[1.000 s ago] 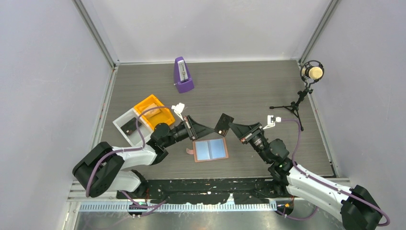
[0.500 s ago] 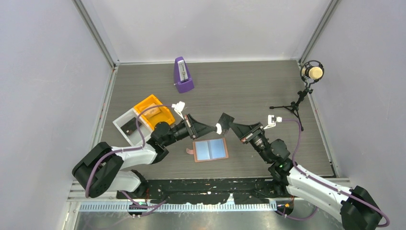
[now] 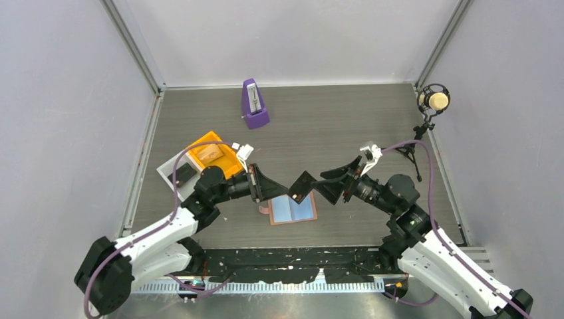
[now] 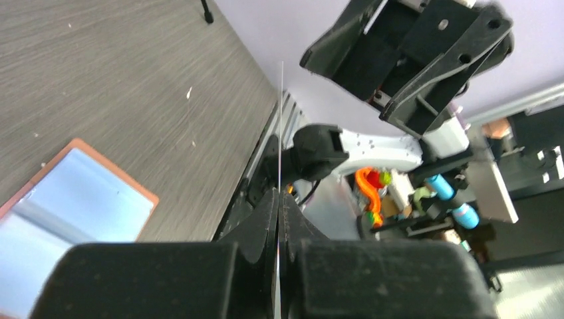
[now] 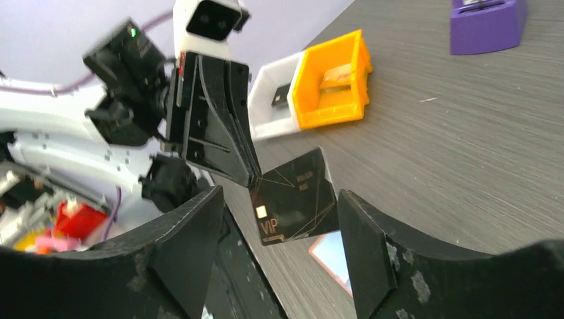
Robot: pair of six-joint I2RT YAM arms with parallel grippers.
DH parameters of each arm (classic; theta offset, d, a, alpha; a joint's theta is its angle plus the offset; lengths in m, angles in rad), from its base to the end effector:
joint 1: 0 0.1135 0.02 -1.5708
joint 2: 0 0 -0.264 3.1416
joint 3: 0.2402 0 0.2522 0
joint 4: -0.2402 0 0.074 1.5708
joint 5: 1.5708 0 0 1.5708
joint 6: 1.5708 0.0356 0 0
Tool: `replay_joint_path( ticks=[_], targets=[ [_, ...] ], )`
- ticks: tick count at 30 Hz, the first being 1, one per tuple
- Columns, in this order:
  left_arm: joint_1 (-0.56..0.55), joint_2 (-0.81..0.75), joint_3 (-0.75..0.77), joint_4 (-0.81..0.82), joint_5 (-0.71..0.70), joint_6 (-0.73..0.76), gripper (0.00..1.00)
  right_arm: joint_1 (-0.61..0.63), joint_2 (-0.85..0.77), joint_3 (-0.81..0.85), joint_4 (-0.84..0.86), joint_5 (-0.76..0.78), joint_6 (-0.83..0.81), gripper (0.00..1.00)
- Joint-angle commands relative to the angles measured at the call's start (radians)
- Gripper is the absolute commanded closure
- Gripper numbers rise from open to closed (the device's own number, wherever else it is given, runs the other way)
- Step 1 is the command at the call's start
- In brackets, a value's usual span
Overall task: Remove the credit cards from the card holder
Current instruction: Remove the credit card from the card holder.
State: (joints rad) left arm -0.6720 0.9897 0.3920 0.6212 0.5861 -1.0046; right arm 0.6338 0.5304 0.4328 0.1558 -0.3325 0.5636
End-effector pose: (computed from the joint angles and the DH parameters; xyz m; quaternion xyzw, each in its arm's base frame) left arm 0.1560 -0.1492 0.2483 0.0931 0.6939 -0.6442 0.3079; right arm 0.1135 0.0978 0.2892 -0.1440 0.6721 0.4981 0.5286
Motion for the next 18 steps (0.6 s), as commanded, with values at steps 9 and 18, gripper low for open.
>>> replay_joint_path(
  ticks=[9, 18],
  targets=[
    [0.011, -0.192, 0.113, -0.531, 0.166, 0.323, 1.0, -0.019, 0.253, 0.133, -0.096, -0.486, -0.16, 0.33],
    [0.041, -0.153, 0.091, -0.426, 0.206, 0.247, 0.98, -0.019, 0.3, 0.018, 0.217, -0.517, 0.045, 0.93]
  ],
)
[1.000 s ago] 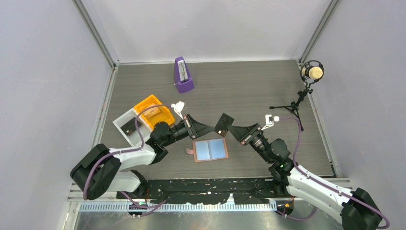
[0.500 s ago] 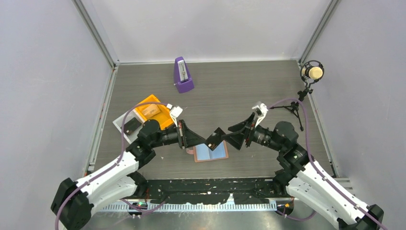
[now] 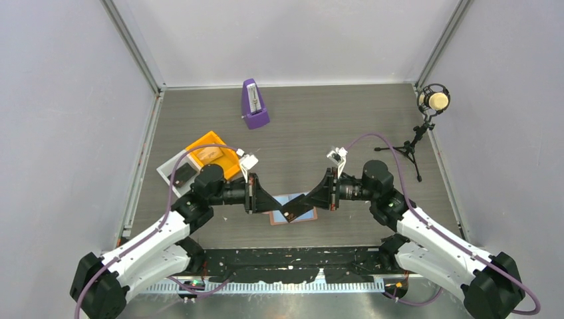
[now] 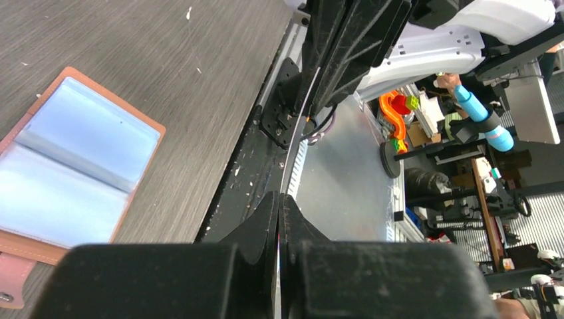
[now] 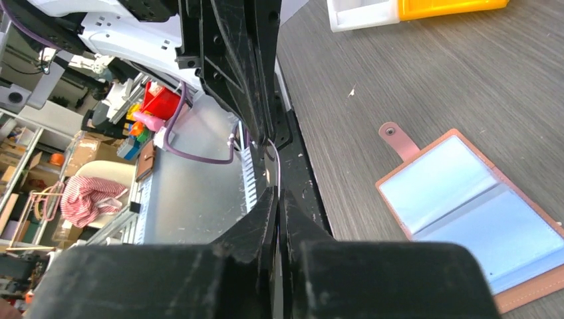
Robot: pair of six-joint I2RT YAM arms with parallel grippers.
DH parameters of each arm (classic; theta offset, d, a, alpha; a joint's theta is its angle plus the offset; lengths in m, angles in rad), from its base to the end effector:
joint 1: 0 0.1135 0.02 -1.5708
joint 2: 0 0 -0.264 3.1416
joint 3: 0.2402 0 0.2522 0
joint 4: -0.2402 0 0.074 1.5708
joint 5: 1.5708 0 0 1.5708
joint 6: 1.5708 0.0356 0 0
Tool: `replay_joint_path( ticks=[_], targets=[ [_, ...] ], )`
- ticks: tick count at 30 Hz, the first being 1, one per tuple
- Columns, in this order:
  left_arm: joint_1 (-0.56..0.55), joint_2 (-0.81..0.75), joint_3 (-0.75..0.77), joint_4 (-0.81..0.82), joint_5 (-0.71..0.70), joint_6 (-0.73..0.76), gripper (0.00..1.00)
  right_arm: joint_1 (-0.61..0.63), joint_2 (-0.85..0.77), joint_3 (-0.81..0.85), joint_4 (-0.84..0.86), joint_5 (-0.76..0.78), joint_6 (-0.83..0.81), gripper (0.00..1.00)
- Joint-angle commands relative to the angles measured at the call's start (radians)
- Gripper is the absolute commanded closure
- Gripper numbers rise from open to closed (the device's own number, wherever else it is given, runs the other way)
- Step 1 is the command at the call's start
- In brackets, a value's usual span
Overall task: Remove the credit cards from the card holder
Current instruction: Remove the credit card from the card holder.
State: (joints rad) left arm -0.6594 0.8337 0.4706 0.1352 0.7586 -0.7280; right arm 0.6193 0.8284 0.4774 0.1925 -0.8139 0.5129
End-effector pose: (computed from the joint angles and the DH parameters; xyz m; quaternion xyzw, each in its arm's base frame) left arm 0.1353 -0.1358 0.2555 0.2053 0.7347 -0.5924 0.2590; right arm 0.1392 0.1310 0.2646 -0.2936 0.6841 0.5738 0.3414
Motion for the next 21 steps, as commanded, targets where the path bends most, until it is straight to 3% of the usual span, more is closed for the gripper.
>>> replay_joint_path(
  ticks=[1, 5, 7, 14, 21],
  targets=[
    [0.045, 0.003, 0.007, 0.071, 0.03, -0.054, 0.91, -0.005, -0.004, -0.042, 0.192, -0.025, 0.108, 0.94],
    [0.111, -0.041, -0.054, 0.203, 0.02, -0.153, 0.6, -0.006, -0.026, -0.069, 0.274, 0.049, 0.193, 0.95],
    [0.128, -0.074, -0.076, 0.226, -0.009, -0.158, 0.54, -0.006, -0.033, -0.088, 0.333, 0.099, 0.253, 0.95],
    [0.133, -0.104, -0.09, 0.289, -0.053, -0.198, 0.5, -0.006, 0.023, -0.2, 0.729, 0.232, 0.553, 0.95],
    [0.132, -0.04, -0.116, 0.427, -0.05, -0.274, 0.51, -0.006, 0.034, -0.234, 0.772, 0.329, 0.597, 0.95]
  ],
)
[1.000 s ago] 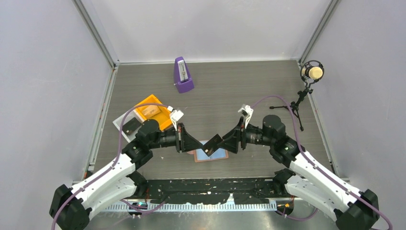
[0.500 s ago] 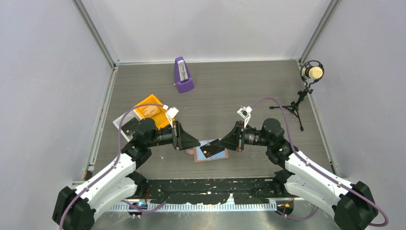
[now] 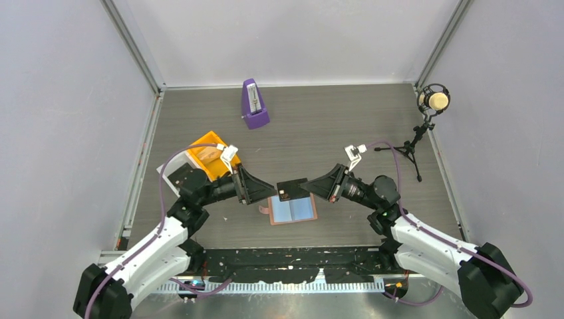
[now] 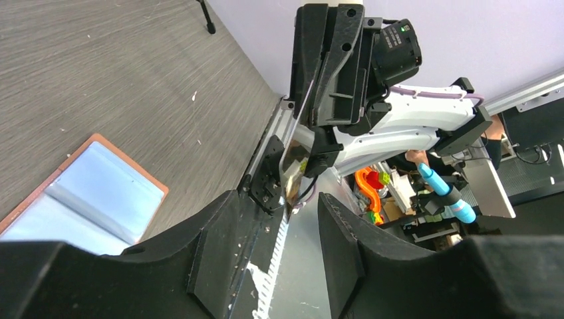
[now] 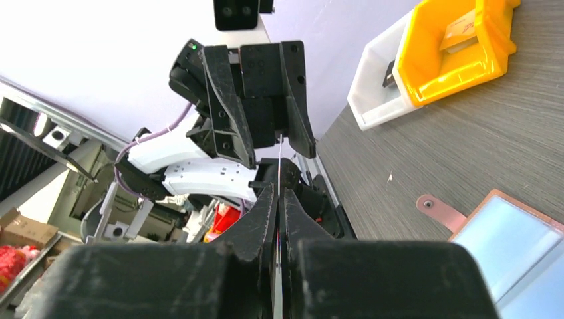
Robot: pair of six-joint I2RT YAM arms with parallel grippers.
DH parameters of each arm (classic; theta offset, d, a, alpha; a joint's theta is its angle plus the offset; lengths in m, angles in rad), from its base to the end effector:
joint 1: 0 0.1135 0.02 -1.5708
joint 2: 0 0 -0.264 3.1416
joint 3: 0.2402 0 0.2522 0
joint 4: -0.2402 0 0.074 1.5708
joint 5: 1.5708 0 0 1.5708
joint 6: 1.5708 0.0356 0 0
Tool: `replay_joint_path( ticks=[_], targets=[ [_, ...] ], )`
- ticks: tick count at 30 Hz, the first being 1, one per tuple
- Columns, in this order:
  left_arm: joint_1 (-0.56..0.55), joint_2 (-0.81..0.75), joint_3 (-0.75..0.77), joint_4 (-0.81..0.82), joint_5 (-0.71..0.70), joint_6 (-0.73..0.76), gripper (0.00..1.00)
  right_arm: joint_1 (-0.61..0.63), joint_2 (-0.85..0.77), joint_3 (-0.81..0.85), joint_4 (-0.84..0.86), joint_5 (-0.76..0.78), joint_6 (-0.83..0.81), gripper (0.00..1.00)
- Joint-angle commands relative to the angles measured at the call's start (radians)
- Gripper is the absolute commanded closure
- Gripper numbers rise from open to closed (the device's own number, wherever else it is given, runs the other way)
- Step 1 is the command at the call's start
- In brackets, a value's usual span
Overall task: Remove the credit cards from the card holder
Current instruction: Remove the credit card from the card holder.
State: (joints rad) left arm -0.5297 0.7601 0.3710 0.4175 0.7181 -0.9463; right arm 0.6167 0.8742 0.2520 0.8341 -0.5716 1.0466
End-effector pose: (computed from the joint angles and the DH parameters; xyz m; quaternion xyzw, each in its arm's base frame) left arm 0.1425 -0.1106 0.2608 0.1116 0.6905 -0.6329 0.3319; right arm 0.1408 0.1234 0.2438 -0.0857 0.6358 0.6709 0.3719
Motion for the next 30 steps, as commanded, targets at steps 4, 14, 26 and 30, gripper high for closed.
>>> replay_joint_path(
  ticks=[4, 14, 26, 30],
  targets=[
    [0.002, 0.094, -0.034, 0.262, -0.005, -0.115, 0.53, -0.003, -0.009, -0.003, 0.126, 0.101, 0.069, 0.95],
    [-0.013, 0.203, -0.004, 0.415, 0.004, -0.199, 0.62, -0.003, 0.036, 0.0, 0.123, 0.127, 0.074, 0.95],
    [0.002, 0.158, 0.053, 0.187, -0.016, -0.105, 1.0, -0.003, 0.05, -0.01, 0.092, 0.118, 0.042, 0.66],
    [0.074, 0.073, 0.113, -0.065, -0.024, -0.004, 1.0, -0.003, -0.008, -0.012, 0.012, 0.119, -0.007, 0.26]
  ],
)
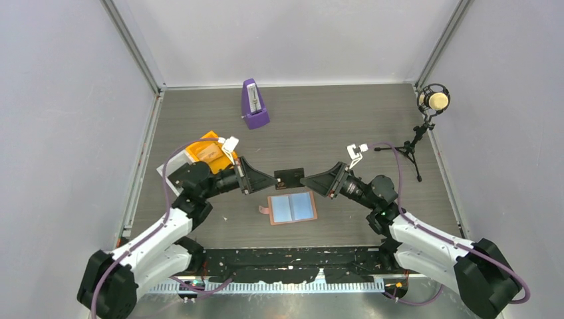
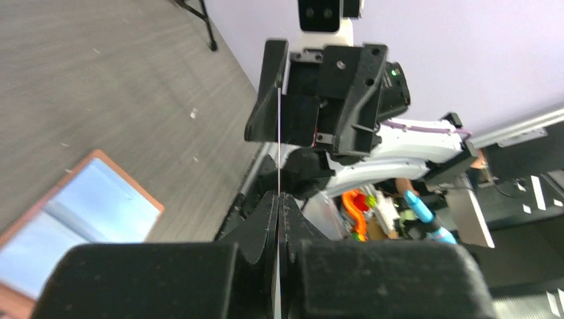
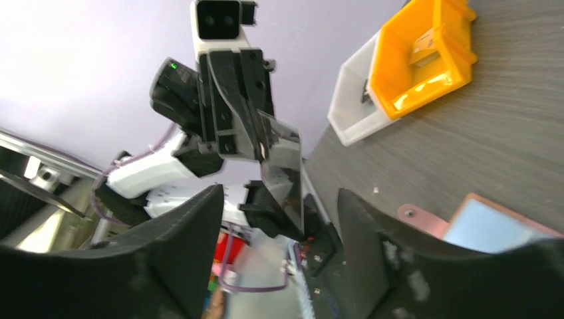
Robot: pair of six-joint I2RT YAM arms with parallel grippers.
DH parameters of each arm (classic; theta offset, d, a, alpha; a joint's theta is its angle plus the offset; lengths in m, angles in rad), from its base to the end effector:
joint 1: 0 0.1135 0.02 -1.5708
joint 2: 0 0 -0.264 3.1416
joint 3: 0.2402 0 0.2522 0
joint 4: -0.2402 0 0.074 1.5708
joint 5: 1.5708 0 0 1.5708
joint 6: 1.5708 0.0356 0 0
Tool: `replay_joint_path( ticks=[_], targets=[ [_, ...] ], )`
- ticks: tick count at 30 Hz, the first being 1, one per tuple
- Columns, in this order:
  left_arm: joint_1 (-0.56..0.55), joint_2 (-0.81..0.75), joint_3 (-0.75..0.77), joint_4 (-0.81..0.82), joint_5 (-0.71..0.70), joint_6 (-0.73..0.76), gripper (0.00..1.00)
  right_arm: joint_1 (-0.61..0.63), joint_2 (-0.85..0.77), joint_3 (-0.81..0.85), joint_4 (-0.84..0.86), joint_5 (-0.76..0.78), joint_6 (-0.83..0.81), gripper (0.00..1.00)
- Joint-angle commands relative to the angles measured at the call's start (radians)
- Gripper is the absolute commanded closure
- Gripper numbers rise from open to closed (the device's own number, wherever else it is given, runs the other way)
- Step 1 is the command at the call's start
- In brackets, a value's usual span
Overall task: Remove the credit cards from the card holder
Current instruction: Remove the credit card from the card holder, then place the credit card in the storage box.
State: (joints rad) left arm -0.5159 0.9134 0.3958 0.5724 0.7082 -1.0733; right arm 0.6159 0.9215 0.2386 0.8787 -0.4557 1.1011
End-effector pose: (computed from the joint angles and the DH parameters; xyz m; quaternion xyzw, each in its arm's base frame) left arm 0.1644 -0.1199 0.2589 0.0647 0.6892 -0.6531 0.3071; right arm 0.1478 0.1238 0.2364 -0.0209 0.6420 0.6635 0.3836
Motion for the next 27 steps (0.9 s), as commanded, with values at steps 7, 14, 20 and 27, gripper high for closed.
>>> replay_joint_path(
  ticks=[7, 14, 20, 27],
  targets=[
    [0.356, -0.189, 0.25, -0.7, 0.027, 0.311, 1.0, -0.002, -0.176, 0.008, -0.225, 0.02, -0.149, 0.05],
    [0.816, -0.164, 0.345, -1.001, 0.208, 0.47, 1.0, -0.003, -0.194, -0.025, -0.23, 0.004, -0.17, 0.05],
    [0.958, -0.094, 0.438, -1.203, 0.11, 0.608, 1.0, -0.005, -0.168, -0.032, -0.224, -0.054, -0.19, 0.05],
    [1.121, -0.053, 0.491, -1.27, -0.015, 0.669, 1.0, -0.012, -0.147, -0.025, -0.231, -0.122, -0.221, 0.05]
  ],
)
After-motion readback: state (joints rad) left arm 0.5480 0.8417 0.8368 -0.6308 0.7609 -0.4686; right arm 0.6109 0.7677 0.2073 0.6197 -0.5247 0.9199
